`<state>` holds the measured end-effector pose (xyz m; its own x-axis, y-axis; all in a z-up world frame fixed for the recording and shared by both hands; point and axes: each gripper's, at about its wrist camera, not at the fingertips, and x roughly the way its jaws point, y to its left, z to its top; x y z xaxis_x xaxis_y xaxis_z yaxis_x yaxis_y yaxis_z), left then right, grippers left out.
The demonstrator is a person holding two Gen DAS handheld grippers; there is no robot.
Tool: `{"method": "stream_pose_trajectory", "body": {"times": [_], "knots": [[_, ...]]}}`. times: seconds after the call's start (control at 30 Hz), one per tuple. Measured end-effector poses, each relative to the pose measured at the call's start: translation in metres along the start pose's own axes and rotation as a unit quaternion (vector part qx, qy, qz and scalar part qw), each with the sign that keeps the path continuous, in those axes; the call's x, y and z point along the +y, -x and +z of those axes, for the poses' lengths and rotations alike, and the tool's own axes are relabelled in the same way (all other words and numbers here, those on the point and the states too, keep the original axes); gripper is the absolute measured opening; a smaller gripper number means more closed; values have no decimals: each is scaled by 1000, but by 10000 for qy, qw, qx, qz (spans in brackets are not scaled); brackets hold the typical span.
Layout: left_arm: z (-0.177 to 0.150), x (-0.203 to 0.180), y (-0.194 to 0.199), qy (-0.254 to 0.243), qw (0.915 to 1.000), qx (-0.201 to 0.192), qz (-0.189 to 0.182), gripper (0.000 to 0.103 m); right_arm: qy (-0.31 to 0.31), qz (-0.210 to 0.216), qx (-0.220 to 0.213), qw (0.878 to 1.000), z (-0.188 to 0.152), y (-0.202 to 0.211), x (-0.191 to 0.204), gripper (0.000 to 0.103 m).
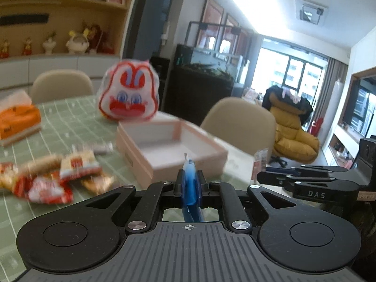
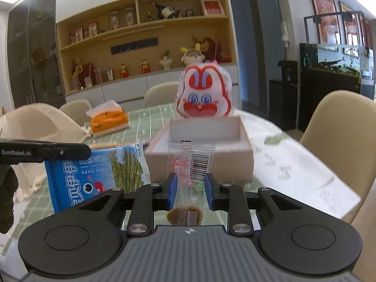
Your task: Organize snacks
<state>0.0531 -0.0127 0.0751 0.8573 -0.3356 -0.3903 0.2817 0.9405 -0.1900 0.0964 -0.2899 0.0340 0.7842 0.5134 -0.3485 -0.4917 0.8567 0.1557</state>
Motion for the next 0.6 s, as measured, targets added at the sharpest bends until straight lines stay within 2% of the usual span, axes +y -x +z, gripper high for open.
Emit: {"method": "stream_pose_trajectory", "body": {"times": [0.17, 0.3, 0.37, 0.47, 0.53, 0.6], "knots": [[49, 1, -8, -111, 9983, -574, 3, 13, 224, -81, -385, 9990, 55, -18, -4, 25], [85, 14, -47, 99, 9964, -839, 53, 13, 249, -169, -247, 9992, 100, -69, -12, 25], [92, 28, -83, 388, 9971, -648, -11, 13, 84, -200, 108, 9997, 113, -105, -23, 25], [84, 55, -134, 1039, 9944, -151, -97, 13, -180, -211, 735, 9969, 115, -156, -39, 26], [70, 75, -171, 1512, 9882, 242, -51, 14, -394, -185, 1144, 9925, 109, -187, -51, 28], [55, 93, -197, 1974, 9779, 679, 102, 19, -531, -310, 1307, 9895, 101, -208, -61, 29]]}}
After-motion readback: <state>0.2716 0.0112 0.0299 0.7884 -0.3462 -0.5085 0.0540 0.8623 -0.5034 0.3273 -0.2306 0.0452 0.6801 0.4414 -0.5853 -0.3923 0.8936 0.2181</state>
